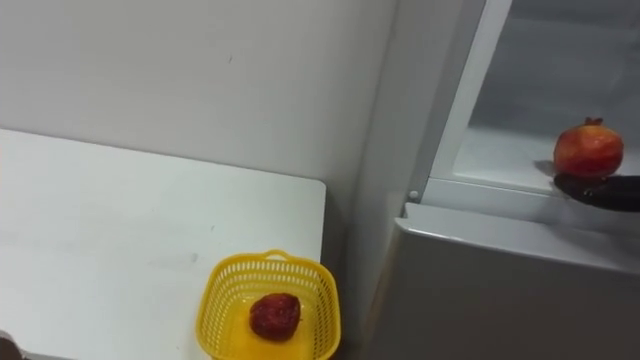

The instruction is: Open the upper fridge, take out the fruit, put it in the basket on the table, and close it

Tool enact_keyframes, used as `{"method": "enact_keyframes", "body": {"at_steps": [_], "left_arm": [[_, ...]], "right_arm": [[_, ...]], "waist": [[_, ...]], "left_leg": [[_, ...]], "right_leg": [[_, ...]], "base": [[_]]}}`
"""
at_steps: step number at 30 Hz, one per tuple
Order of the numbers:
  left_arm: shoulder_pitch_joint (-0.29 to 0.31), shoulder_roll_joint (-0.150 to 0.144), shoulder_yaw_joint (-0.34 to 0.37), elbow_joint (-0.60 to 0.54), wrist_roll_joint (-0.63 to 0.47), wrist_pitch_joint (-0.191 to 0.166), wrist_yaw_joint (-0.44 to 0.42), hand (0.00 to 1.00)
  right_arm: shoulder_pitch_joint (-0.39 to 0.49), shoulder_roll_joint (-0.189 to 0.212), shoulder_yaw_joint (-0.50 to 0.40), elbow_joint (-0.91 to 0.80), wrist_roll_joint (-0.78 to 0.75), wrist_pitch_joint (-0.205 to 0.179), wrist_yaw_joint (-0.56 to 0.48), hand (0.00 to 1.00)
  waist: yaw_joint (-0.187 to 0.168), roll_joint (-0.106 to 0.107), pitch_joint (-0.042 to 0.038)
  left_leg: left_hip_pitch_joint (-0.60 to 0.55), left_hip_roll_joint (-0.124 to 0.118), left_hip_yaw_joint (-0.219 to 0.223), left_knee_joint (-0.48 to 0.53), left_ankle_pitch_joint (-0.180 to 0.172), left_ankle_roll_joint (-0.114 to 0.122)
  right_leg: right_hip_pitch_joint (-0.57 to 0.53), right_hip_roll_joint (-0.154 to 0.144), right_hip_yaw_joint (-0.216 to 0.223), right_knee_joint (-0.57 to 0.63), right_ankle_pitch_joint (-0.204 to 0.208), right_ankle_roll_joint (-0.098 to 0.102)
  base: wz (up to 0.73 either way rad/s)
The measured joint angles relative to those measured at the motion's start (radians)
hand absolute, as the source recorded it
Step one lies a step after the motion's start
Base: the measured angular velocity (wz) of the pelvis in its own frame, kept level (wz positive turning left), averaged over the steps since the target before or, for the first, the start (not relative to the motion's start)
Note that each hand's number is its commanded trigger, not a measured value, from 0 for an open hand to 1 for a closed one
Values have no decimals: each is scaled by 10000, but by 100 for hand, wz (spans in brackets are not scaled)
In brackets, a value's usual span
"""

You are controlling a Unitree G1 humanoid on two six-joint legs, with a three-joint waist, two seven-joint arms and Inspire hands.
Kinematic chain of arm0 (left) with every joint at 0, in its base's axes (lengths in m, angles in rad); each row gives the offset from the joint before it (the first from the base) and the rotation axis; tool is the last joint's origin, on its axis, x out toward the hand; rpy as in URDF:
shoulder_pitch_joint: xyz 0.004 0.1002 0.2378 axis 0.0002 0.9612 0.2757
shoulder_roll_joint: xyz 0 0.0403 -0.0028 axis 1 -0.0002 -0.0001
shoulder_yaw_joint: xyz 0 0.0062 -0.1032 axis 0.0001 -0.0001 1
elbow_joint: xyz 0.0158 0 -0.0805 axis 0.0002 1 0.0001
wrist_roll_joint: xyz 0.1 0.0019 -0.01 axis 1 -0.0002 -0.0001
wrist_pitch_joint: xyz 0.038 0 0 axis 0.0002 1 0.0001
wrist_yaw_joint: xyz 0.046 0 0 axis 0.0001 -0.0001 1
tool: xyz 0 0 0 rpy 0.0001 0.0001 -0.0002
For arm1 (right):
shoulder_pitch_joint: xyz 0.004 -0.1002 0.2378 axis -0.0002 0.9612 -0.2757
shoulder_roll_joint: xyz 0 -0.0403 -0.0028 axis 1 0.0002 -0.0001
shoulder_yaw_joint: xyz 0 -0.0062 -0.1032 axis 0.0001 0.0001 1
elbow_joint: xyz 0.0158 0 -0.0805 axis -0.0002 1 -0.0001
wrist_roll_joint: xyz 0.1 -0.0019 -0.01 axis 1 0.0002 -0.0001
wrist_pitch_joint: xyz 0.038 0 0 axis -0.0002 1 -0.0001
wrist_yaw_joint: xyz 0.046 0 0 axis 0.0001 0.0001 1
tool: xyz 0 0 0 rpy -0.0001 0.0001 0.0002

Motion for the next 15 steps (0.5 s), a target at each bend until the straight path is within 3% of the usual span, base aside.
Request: {"method": "enact_keyframes", "body": {"at_steps": [8,15], "left_arm": [[42,2,-2,47,-11,-4,31,0],[39,7,-3,64,-6,-1,49,0]], "right_arm": [[-428,-46,149,714,-3,-19,33,0],[-432,-49,263,862,-1,-34,78,0]], "waist": [[26,-50,-38],[40,-38,-21]], "left_leg": [[-86,-2,-80,-5,21,-15],[-92,2,-126,11,24,-20]], "right_leg": [[-73,-1,-93,-4,-1,-6],[-43,-7,-112,-9,-1,-7]], "base": [[1],[2]]}}
